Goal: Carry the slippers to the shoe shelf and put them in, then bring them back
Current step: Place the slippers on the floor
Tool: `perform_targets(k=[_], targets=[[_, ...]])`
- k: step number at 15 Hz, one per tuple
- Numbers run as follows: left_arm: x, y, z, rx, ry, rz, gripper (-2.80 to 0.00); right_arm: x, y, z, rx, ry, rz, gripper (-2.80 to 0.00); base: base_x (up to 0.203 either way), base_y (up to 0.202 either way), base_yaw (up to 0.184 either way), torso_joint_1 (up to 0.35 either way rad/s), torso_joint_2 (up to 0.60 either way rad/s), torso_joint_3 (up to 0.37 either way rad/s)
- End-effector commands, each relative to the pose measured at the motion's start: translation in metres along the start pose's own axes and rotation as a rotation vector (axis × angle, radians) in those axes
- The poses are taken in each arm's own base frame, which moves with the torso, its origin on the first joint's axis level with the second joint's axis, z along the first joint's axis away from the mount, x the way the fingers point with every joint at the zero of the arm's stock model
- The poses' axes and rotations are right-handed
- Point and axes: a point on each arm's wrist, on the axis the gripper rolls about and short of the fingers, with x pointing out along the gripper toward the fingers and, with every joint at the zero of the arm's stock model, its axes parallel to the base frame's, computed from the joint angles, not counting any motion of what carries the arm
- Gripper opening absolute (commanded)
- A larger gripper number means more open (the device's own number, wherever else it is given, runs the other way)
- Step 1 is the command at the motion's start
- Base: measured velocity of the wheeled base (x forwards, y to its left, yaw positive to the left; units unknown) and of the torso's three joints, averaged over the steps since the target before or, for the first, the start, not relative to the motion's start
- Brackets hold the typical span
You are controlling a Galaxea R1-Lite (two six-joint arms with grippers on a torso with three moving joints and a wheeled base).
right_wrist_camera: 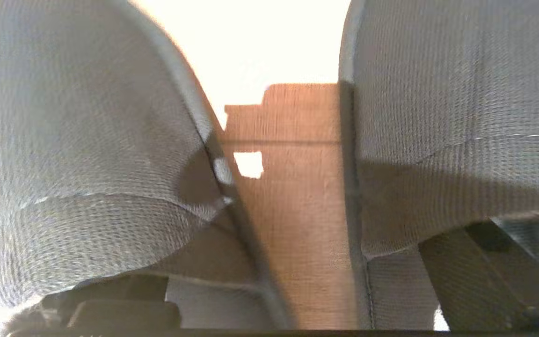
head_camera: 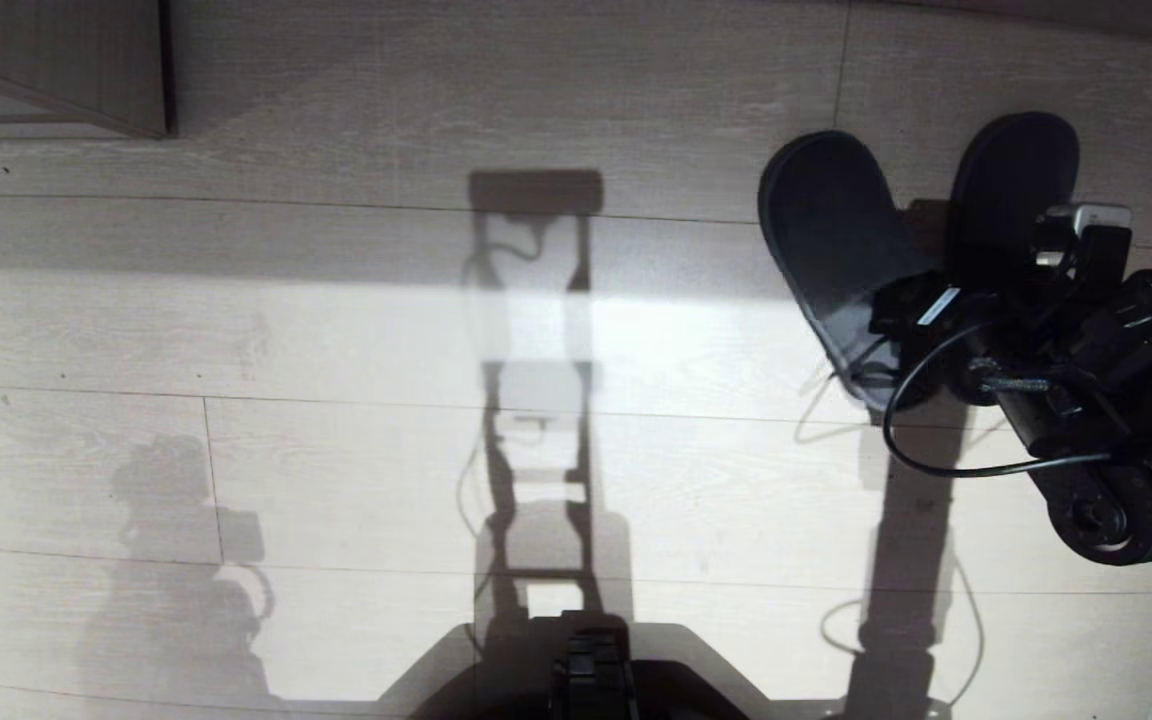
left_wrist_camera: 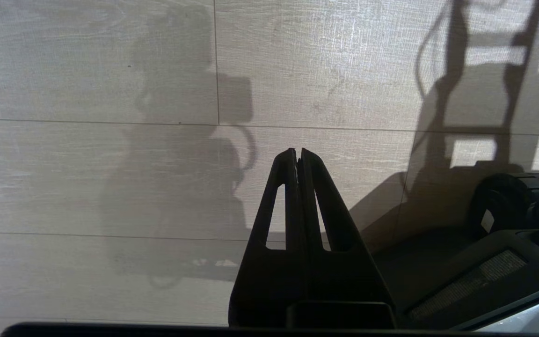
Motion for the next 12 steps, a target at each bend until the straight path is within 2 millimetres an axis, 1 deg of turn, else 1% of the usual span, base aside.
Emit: perform_targets(k=[1, 7, 12], targets=[[0.0, 0.0, 0.0, 0.0, -0.001, 0.0, -2.8, -0.009, 0.0, 0.018, 0.002, -0.038, 0.004, 0.0, 0.0, 0.0, 0.0, 0.0, 0.0, 0.0], [0.0, 0.0, 0.0, 0.0, -0.001, 0.0, -2.8, -0.033, -0.002, 0.003, -0.037, 0.066, 0.009, 0.0, 0.0, 0.0, 0.0, 0.0, 0.0, 0.0], [0.0, 0.0, 0.0, 0.0, -0.001, 0.0, -2.8, -0.052, -0.004, -0.017, -0.089, 0.177, 0.024, 0.0, 0.0, 0.0, 0.0, 0.0, 0.0, 0.0]])
